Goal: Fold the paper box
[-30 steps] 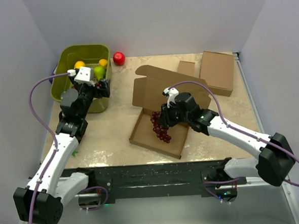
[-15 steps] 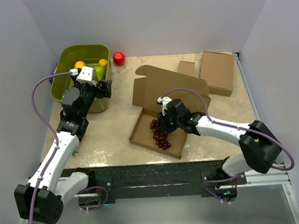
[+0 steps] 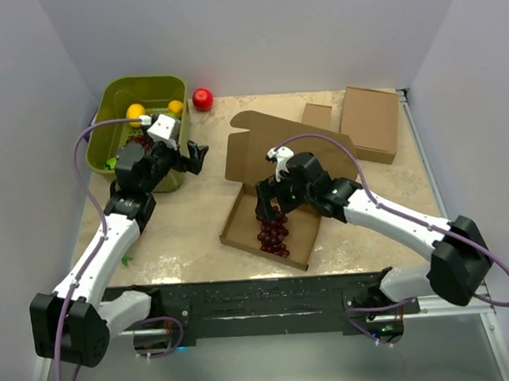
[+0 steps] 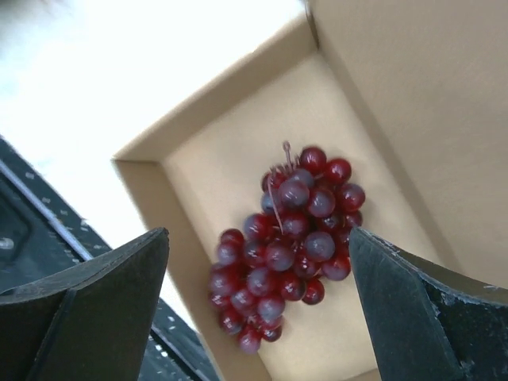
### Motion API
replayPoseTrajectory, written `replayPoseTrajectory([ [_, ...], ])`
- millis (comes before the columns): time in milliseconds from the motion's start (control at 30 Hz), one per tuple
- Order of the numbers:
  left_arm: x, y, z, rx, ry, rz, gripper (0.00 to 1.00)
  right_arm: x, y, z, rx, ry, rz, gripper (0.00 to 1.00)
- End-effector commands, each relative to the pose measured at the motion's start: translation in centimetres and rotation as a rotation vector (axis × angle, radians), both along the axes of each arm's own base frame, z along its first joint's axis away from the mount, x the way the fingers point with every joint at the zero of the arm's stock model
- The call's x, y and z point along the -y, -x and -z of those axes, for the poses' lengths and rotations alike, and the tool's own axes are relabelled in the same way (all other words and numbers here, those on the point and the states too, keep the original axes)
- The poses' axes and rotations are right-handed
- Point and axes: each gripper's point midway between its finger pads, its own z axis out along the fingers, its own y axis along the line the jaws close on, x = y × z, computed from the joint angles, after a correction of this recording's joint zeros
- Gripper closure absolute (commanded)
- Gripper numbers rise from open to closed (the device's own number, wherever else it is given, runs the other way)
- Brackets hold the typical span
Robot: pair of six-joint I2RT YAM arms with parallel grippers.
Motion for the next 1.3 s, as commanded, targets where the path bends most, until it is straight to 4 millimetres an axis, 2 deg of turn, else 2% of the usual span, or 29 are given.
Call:
replayPoseTrajectory([
  [0, 2.4, 0.1, -1.2, 0.026, 0.008, 0.133, 0.00, 0.6, -1.4, -8.6, 0.184, -0.064, 0.030, 0.01],
  [33, 2.4, -0.1, -1.0, 0.015, 0.014, 0.132, 0.00, 0.7, -1.5, -10.0, 0.210, -0.074, 0.035, 0.01],
  [67, 2.5, -0.3, -0.7, 0.002, 0.014, 0.135, 0.00, 1.2, -1.8, -12.9, 0.275, -0.090, 0.054, 0.01],
  [133, 2.8, -0.9, 0.0, -0.025, 0.012, 0.144, 0.01, 2.2, -2.4, -15.8, 0.341, -0.095, 0.096, 0.01],
  [167, 3.1, -1.0, 0.3, -0.038, 0.012, 0.156, 0.01, 2.7, -2.6, -17.8, 0.386, -0.097, 0.111, 0.01],
  [233, 3.4, -1.3, 0.8, -0.055, 0.018, 0.167, 0.01, 3.9, -3.6, -20.2, 0.446, -0.087, 0.167, 0.01],
  [267, 3.6, -1.3, 0.8, -0.053, 0.021, 0.181, 0.02, 5.1, -4.5, -20.4, 0.448, -0.070, 0.202, 0.01],
  [333, 3.7, -1.8, 1.2, -0.066, 0.027, 0.178, 0.02, 5.9, -5.4, -21.2, 0.436, -0.109, 0.197, 0.01],
  [367, 3.8, -2.0, 1.4, -0.073, 0.026, 0.180, 0.02, 8.2, -7.1, -21.5, 0.421, -0.129, 0.264, 0.01],
  [433, 3.9, -2.6, 1.8, -0.090, 0.024, 0.178, 0.02, 8.9, -7.5, -21.9, 0.392, -0.193, 0.241, 0.01],
  [467, 4.0, -2.8, 1.8, -0.093, 0.023, 0.179, 0.02, 10.7, -8.6, -22.2, 0.394, -0.206, 0.300, 0.01],
  [500, 4.1, -3.2, 1.9, -0.098, 0.023, 0.179, 0.03, 11.6, -8.7, -22.7, 0.408, -0.220, 0.325, 0.01],
  [533, 4.1, -3.4, 1.9, -0.100, 0.024, 0.179, 0.03, 12.1, -8.9, -22.4, 0.399, -0.235, 0.331, 0.01],
  [567, 4.2, -3.6, 2.1, -0.105, 0.022, 0.179, 0.03, 13.9, -9.8, -22.9, 0.414, -0.270, 0.387, 0.01],
  [667, 4.2, -4.5, 2.3, -0.119, 0.001, 0.177, 0.03, 15.6, -10.5, -22.4, 0.376, -0.363, 0.404, 0.01],
  [733, 4.5, -5.1, 2.7, -0.138, -0.018, 0.191, 0.03, 15.7, -10.8, -21.4, 0.342, -0.394, 0.403, 0.01],
  [867, 5.2, -5.8, 4.1, -0.163, -0.058, 0.239, 0.03, 15.8, -10.8, -20.8, 0.330, -0.418, 0.401, 0.01],
  [933, 5.5, -5.9, 5.4, -0.200, -0.055, 0.260, 0.03, 16.3, -10.7, -20.6, 0.335, -0.402, 0.414, 0.01],
  [1133, 4.4, -6.7, 7.1, -0.227, -0.068, 0.178, 0.05, 16.3, -10.2, -20.3, 0.340, -0.388, 0.396, 0.01],
  [1267, 6.2, -6.2, 8.8, -0.276, -0.027, 0.284, 0.06, 16.0, -10.2, -20.2, 0.329, -0.393, 0.379, 0.01],
])
